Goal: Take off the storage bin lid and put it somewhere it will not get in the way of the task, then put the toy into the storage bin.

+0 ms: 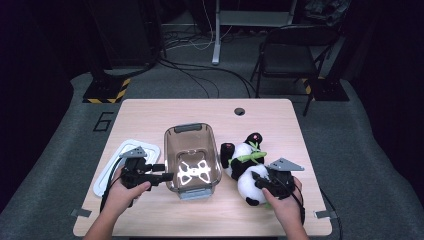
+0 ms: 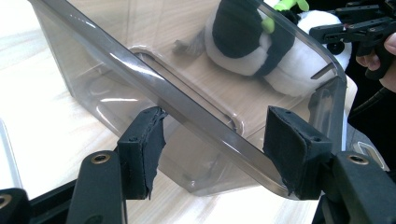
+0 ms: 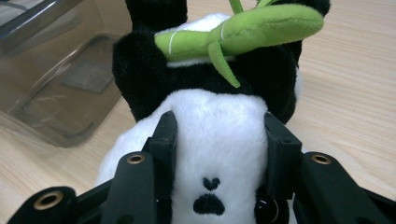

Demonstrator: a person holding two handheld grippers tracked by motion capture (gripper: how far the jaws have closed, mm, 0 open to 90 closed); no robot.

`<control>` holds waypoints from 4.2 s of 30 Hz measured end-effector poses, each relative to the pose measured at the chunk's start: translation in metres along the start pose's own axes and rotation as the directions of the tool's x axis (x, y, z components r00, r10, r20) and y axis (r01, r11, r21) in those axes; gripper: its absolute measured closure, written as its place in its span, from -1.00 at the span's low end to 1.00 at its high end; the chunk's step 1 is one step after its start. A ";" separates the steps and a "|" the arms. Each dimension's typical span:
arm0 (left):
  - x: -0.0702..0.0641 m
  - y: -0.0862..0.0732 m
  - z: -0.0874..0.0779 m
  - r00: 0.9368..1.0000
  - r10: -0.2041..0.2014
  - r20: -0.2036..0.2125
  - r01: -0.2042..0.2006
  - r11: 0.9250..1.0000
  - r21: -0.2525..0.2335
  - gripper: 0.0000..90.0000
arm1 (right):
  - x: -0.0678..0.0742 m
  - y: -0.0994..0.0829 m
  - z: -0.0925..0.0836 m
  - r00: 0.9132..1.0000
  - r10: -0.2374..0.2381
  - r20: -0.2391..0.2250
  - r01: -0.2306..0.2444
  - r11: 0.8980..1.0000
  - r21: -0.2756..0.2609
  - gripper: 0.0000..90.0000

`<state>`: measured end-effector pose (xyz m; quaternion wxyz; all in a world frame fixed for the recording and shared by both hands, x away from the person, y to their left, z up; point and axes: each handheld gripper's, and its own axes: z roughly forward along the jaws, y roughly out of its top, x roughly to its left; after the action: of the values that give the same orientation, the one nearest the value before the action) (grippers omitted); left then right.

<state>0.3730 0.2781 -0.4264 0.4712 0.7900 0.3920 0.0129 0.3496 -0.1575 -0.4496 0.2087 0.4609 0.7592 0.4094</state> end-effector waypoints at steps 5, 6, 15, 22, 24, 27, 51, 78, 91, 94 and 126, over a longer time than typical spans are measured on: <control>0.002 0.001 -0.006 1.000 0.012 -0.028 -0.013 1.000 -0.026 -0.20 | -0.002 -0.002 0.000 1.000 0.005 -0.005 -0.005 1.000 -0.003 0.22; 0.003 0.001 -0.008 0.999 0.012 -0.034 -0.013 0.999 -0.037 -0.20 | -0.002 -0.002 0.000 1.000 0.009 -0.006 -0.009 1.000 -0.003 0.21; 0.017 -0.003 -0.016 0.995 -0.013 -0.094 0.008 0.999 -0.049 -0.20 | -0.002 -0.002 0.000 1.000 0.010 -0.003 -0.010 1.000 -0.010 0.21; 0.016 -0.006 -0.010 0.998 -0.010 -0.065 0.008 0.999 -0.032 -0.17 | -0.002 -0.002 -0.002 1.000 0.011 0.007 -0.011 1.000 -0.016 0.21; 0.013 -0.006 -0.007 0.999 -0.007 -0.049 0.005 0.999 -0.031 -0.17 | -0.002 -0.002 -0.002 1.000 0.014 0.006 -0.014 1.000 -0.020 0.21; 0.006 -0.006 0.001 1.000 0.015 -0.024 -0.016 1.000 -0.006 -0.18 | -0.004 -0.001 -0.004 1.000 0.019 0.013 -0.019 1.000 -0.024 0.22; 0.009 -0.007 0.003 0.999 0.009 -0.032 -0.010 1.000 -0.023 -0.19 | -0.013 0.007 -0.021 0.998 0.028 0.055 -0.025 0.998 -0.058 0.24; 0.035 -0.014 -0.028 0.991 -0.072 -0.110 0.061 0.993 -0.099 -0.18 | -0.007 0.060 -0.042 0.999 -0.017 0.040 0.022 0.994 -0.106 0.26; 0.044 -0.015 -0.040 0.987 -0.104 -0.123 0.086 0.986 -0.141 -0.17 | 0.003 0.082 -0.049 0.998 -0.045 0.040 0.050 0.989 -0.138 0.26; 0.046 -0.015 -0.043 0.987 -0.106 -0.124 0.088 0.986 -0.143 -0.17 | 0.006 0.086 -0.049 0.998 -0.054 0.035 0.058 0.988 -0.142 0.26; 0.050 -0.024 -0.053 0.978 -0.148 -0.149 0.125 0.980 -0.158 -0.17 | 0.068 0.124 -0.020 0.983 -0.159 -0.086 0.139 0.969 -0.203 0.26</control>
<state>0.3728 0.3546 -0.4329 0.4953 0.7205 0.4799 0.0728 0.3679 -0.0772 -0.3326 0.2442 0.3581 0.7575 0.4882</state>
